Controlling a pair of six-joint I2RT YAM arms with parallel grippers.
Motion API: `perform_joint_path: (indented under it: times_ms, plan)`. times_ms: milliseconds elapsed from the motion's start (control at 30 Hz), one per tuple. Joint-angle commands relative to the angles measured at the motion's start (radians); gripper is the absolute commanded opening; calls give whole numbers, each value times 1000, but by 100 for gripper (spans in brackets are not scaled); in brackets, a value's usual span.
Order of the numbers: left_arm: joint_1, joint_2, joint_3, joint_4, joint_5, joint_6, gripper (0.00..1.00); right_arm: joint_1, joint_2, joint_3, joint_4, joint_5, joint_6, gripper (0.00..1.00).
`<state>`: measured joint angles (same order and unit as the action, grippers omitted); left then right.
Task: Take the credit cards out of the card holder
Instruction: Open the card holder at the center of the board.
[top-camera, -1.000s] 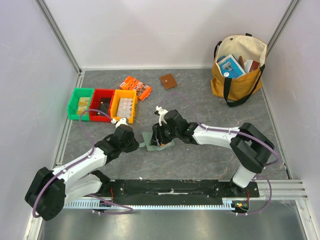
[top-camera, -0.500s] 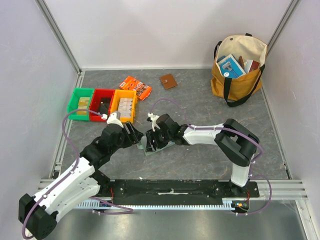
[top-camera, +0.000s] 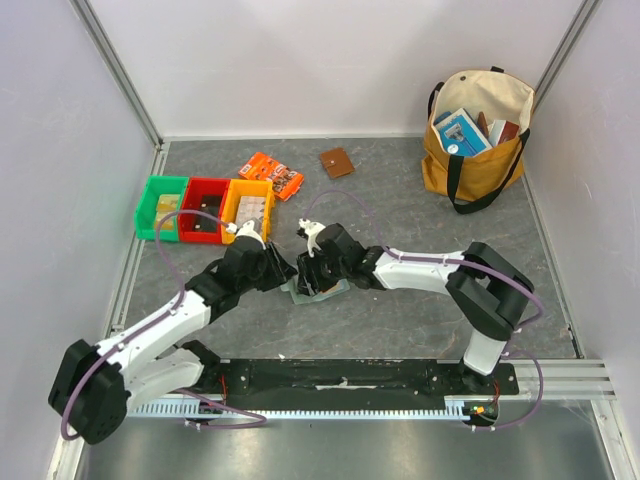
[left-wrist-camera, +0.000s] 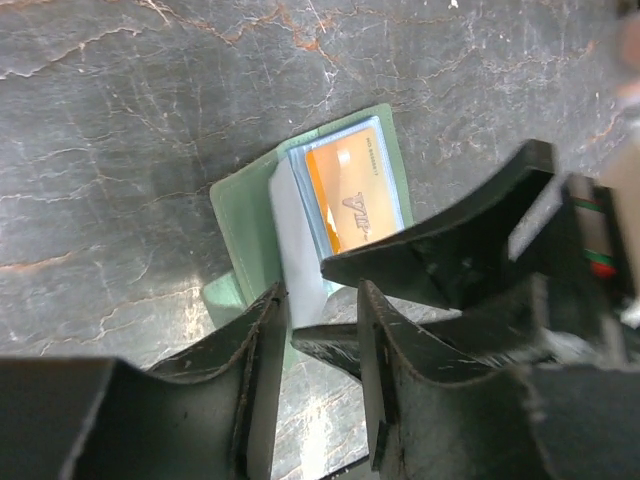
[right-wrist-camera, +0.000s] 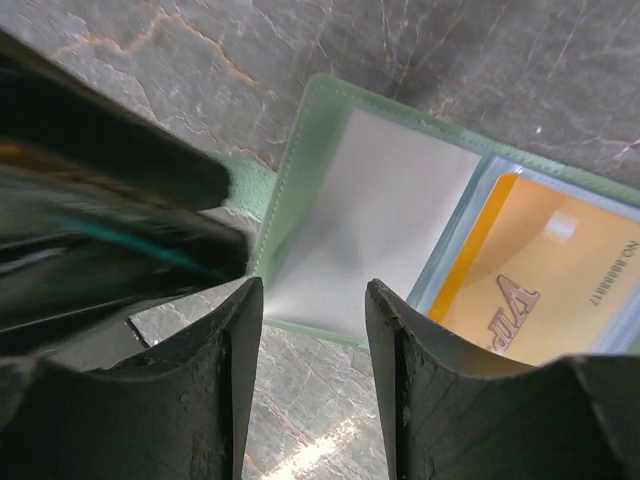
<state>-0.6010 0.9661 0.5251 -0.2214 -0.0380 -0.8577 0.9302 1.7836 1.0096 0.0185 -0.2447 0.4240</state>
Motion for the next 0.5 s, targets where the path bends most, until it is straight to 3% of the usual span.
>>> perform_joint_path:
  times_ms: [0, 267, 467]
  plan:
    - [3, 89, 47, 125, 33, -27, 40, 1, -73, -3, -17, 64, -45, 52]
    - [4, 273, 62, 163, 115, -26, 37, -45, -122, -51, -17, 96, -45, 50]
    - [3, 252, 41, 131, 64, -11, 27, -80, -130, -66, -17, 64, -62, 47]
